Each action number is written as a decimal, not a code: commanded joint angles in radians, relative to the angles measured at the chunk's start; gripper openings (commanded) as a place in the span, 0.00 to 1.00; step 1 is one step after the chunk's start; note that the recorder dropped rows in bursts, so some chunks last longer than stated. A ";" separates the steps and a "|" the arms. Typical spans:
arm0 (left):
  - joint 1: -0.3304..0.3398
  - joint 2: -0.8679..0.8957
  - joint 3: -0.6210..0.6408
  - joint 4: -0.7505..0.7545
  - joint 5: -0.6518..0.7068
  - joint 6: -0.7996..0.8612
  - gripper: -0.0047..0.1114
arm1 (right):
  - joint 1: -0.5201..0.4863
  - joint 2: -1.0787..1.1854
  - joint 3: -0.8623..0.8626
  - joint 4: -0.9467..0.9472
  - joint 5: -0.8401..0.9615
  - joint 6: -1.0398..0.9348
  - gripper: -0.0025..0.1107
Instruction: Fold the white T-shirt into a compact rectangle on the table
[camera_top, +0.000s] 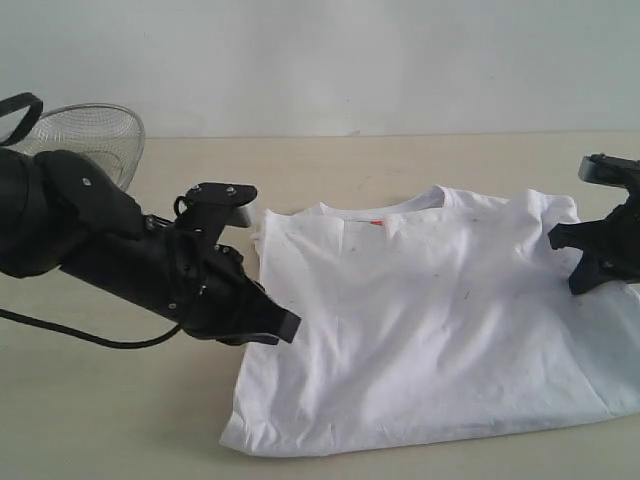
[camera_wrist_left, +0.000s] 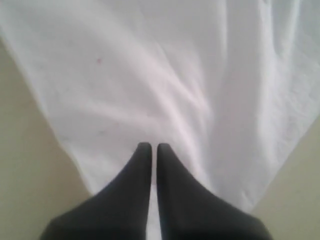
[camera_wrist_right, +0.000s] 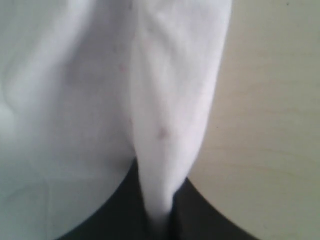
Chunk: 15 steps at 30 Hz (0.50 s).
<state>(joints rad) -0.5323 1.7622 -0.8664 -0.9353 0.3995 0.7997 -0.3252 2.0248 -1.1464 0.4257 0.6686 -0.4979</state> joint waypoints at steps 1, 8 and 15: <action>-0.038 0.074 -0.014 -0.018 -0.007 0.008 0.08 | -0.003 0.015 0.027 -0.066 0.039 -0.009 0.02; -0.036 0.164 -0.015 -0.018 -0.048 0.008 0.08 | -0.003 -0.137 0.027 -0.004 0.159 -0.015 0.02; -0.036 0.164 -0.015 -0.023 -0.050 0.008 0.08 | 0.108 -0.319 0.027 0.103 0.218 -0.062 0.02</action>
<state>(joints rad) -0.5662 1.9148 -0.8818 -0.9601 0.3770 0.8037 -0.2753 1.7741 -1.1204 0.5009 0.8618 -0.5462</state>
